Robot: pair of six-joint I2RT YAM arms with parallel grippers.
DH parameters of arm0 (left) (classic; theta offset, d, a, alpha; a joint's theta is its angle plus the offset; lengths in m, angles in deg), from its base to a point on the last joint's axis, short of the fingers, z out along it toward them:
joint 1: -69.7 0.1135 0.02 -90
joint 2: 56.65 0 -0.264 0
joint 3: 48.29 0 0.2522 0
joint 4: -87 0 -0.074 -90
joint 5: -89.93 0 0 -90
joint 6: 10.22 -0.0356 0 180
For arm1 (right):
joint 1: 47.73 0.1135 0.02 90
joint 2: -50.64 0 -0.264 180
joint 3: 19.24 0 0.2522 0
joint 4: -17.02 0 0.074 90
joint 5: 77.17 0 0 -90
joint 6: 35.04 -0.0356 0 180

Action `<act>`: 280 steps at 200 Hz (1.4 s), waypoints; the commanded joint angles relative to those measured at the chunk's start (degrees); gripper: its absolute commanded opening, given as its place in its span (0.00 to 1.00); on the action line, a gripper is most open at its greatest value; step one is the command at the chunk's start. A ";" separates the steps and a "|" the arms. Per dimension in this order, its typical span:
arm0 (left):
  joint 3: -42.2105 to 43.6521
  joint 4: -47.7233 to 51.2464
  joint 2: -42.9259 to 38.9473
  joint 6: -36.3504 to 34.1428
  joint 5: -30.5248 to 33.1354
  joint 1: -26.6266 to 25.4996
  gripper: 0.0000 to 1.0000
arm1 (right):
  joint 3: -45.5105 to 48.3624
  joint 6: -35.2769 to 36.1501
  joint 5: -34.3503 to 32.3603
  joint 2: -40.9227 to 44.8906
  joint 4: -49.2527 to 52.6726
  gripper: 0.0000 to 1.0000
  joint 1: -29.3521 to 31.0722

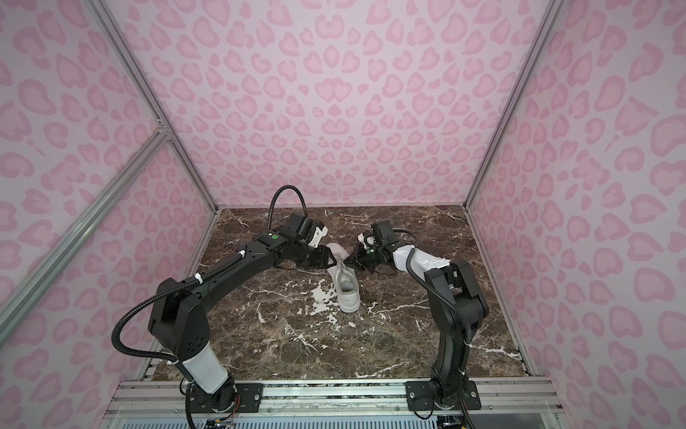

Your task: Tie the shoes

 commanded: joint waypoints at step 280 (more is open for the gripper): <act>0.16 -4.40 3.44 3.37 -3.93 -1.24 0.27 | 13.88 -21.09 11.91 -0.27 -34.43 0.02 -2.53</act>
